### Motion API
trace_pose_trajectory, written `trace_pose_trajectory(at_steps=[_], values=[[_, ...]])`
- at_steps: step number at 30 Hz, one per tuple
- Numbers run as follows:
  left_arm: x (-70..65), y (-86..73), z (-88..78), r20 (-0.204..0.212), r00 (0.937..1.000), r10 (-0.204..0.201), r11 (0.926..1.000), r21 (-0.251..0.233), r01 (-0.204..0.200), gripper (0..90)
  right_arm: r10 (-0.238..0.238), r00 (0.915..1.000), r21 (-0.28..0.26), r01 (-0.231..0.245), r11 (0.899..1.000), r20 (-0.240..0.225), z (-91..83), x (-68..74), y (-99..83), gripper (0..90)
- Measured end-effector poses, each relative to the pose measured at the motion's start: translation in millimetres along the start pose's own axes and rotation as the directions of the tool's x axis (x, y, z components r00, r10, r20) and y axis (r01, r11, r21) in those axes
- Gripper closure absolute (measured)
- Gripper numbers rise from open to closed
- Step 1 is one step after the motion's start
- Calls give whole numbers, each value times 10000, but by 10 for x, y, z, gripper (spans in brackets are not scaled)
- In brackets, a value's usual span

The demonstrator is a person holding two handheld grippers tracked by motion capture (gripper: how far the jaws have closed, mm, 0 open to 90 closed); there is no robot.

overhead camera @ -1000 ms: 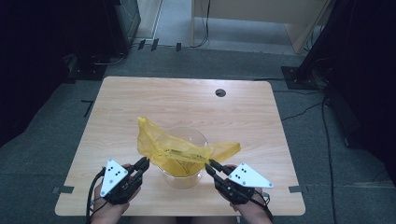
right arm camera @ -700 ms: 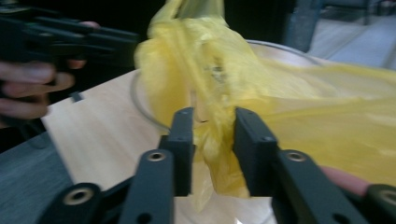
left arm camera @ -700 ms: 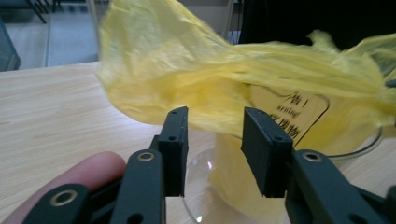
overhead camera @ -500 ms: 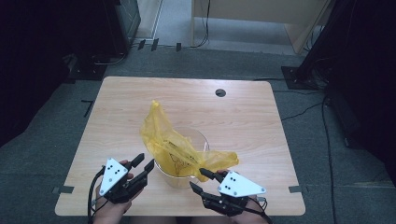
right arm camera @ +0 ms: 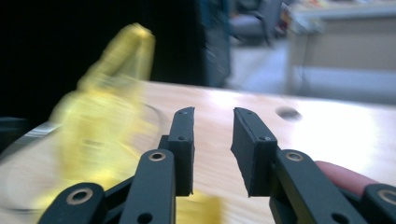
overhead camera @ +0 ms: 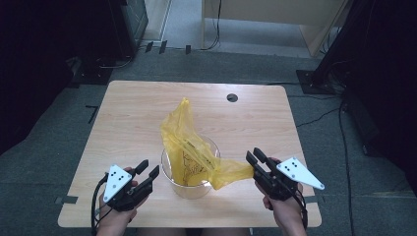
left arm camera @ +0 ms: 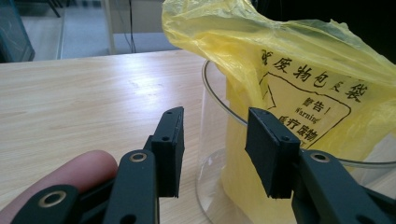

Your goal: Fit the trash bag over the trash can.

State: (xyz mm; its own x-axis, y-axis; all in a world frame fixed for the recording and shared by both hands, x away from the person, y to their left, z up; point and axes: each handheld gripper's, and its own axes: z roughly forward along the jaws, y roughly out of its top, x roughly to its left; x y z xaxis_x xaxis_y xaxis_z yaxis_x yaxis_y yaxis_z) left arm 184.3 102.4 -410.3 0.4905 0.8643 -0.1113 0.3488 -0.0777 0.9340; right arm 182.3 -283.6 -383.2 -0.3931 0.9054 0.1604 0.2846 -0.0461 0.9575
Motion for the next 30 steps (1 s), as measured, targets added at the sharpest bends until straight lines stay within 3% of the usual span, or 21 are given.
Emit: trace_pose_trajectory(at_steps=[3,6,7,11,16,19,25,30], values=[[9,-2,5,-42,10000,-44,10000,-16,44,563,-15,10000,487,15,9988,15,98,-24,-107,693],[11,1,0,-23,10000,-47,10000,-38,47,561,-127,9976,945,191,9953,-674,150,27,-156,676],[9,2,-1,-10,10000,-57,10000,-50,57,560,-145,9937,1081,265,9938,-1107,158,65,-167,670],[2,7,-4,16,10000,-65,10000,-75,65,555,-581,9788,1252,838,9886,-1962,180,224,-217,651],[1,24,-21,57,9999,-88,9998,-155,88,551,-1055,9591,1319,1440,9807,-2625,188,426,-258,615],[2,31,-26,42,9999,-111,9998,-191,112,551,-1034,9469,1393,1516,9786,-3046,173,505,-256,605],[-30,58,-29,125,9998,-178,9995,-267,181,548,-895,9300,1518,1522,9766,-3566,173,663,-275,595],[-159,143,-39,510,9985,-220,9991,-346,237,543,-1006,9218,1394,1632,9767,-3743,169,829,-290,592]])
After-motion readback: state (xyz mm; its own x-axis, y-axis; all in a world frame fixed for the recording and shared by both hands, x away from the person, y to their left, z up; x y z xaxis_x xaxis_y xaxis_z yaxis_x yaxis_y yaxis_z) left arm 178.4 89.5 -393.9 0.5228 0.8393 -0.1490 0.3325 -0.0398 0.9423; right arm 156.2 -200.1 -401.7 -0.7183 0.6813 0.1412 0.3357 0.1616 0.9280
